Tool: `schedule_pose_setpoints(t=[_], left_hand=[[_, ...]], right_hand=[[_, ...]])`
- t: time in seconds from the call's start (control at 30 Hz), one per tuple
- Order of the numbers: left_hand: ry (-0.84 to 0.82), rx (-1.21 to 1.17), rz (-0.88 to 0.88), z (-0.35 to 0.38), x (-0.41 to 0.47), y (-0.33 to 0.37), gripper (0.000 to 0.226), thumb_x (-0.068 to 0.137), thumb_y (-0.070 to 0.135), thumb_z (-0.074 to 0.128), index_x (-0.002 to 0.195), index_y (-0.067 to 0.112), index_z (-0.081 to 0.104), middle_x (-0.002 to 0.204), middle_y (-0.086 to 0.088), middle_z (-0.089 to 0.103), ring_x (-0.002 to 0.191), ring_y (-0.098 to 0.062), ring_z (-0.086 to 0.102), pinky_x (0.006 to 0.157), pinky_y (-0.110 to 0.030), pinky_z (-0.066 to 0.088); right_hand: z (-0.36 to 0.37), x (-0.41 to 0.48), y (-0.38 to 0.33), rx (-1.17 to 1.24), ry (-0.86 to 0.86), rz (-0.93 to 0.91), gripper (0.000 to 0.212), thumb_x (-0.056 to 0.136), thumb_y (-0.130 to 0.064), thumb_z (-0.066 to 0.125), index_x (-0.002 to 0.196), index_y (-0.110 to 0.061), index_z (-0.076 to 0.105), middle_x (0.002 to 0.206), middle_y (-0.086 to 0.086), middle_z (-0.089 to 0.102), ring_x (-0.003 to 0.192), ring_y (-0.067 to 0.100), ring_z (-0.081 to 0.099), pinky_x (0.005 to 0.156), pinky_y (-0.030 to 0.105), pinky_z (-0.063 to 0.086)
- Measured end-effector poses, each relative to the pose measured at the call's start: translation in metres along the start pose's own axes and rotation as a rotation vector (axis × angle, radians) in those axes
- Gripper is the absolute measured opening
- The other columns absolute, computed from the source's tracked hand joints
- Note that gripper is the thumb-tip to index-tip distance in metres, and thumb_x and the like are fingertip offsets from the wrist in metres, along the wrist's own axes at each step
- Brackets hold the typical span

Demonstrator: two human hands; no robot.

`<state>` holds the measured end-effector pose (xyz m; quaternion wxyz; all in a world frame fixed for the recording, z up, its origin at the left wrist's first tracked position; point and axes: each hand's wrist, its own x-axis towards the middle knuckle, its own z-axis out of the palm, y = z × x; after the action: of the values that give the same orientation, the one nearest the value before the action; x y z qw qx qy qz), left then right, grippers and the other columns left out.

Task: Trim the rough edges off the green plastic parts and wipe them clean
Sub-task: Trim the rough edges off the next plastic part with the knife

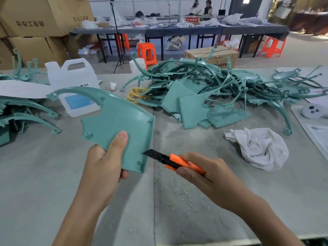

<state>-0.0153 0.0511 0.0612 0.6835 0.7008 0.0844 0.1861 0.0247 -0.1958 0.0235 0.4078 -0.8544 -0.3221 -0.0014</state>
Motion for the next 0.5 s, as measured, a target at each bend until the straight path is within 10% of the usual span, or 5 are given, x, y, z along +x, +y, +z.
schedule_pose_setpoints(t=[0.27,0.5], left_hand=[[-0.193,0.005,-0.038,-0.014,-0.017,-0.002,0.056,0.065,0.080,0.070,0.066,0.024,0.068,0.048,-0.005,0.049,0.035,-0.014,0.041,0.038,-0.018,0.030],[-0.194,0.084,-0.073,-0.020,-0.015,-0.011,0.050,0.072,0.070,0.059,0.061,0.022,0.065,0.049,-0.008,0.051,0.039,-0.015,0.044,0.038,-0.019,0.032]], right_hand=[[-0.014,0.042,0.036,-0.171,0.292,0.171,0.023,0.099,-0.054,0.046,0.106,-0.036,0.058,0.065,-0.001,0.062,0.053,0.015,0.057,0.054,0.041,0.051],[-0.004,0.024,0.079,-0.283,0.158,0.362,0.027,0.098,-0.061,0.047,0.109,-0.038,0.057,0.066,-0.006,0.061,0.058,0.014,0.058,0.059,0.035,0.047]])
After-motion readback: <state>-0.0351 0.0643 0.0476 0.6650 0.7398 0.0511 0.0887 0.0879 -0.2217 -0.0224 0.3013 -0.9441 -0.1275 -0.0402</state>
